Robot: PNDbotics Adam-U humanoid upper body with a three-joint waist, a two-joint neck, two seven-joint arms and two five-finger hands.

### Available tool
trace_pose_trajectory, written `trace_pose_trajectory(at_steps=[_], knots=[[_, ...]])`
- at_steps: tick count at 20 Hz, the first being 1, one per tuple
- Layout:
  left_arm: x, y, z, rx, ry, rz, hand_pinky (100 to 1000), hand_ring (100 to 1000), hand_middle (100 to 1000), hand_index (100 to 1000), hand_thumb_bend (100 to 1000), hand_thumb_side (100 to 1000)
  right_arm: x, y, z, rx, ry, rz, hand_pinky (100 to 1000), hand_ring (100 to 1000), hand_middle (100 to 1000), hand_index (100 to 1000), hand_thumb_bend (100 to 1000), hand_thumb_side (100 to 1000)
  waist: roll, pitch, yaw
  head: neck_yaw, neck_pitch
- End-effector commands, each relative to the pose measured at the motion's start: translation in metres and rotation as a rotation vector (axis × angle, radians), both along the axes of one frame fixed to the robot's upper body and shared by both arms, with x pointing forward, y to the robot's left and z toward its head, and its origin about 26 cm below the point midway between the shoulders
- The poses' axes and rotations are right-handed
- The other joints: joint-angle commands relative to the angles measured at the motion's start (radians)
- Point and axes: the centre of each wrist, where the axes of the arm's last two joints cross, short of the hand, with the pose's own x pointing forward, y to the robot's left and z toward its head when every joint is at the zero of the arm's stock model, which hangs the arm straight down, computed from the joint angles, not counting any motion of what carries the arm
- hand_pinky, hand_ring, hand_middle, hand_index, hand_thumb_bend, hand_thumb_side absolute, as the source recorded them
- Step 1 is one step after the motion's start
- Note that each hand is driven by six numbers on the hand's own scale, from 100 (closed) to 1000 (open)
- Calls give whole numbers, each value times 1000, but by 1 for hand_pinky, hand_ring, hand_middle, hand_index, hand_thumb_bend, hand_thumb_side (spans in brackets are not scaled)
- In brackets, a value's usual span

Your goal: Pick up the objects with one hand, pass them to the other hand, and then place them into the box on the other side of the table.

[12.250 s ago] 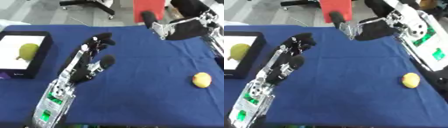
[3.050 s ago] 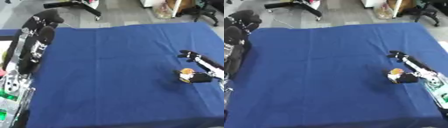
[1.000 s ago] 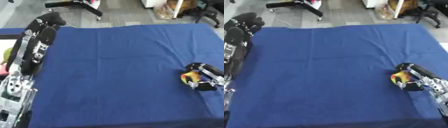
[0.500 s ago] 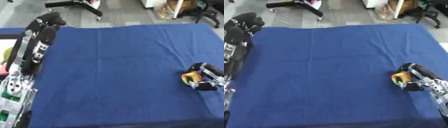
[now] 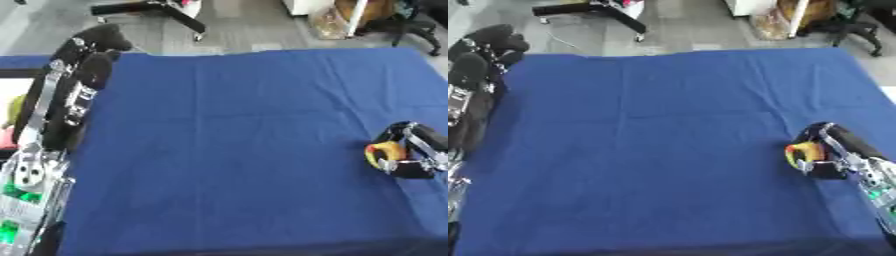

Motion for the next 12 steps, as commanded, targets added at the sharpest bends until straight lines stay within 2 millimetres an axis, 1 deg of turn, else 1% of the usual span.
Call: trace_pose_trajectory(at_steps=[1,3,12], knots=[[-3,1,7,-4,-30,3,940,915,667,839,621,738,4,-3,18,5,-88,-7,255,511,488,174,100,100,-3,-7,-1,-3,-3],[-3,1,7,-4,-29,5,940,915,667,839,621,738,5,-1,21,40,-132,-22,229,487,465,157,100,100,-3,-7,-1,-3,-3],[-2,1,7,-7,-29,7,939,914,666,840,616,741,7,11,42,131,-250,-7,226,486,463,155,100,100,-3,-8,0,-7,-3]])
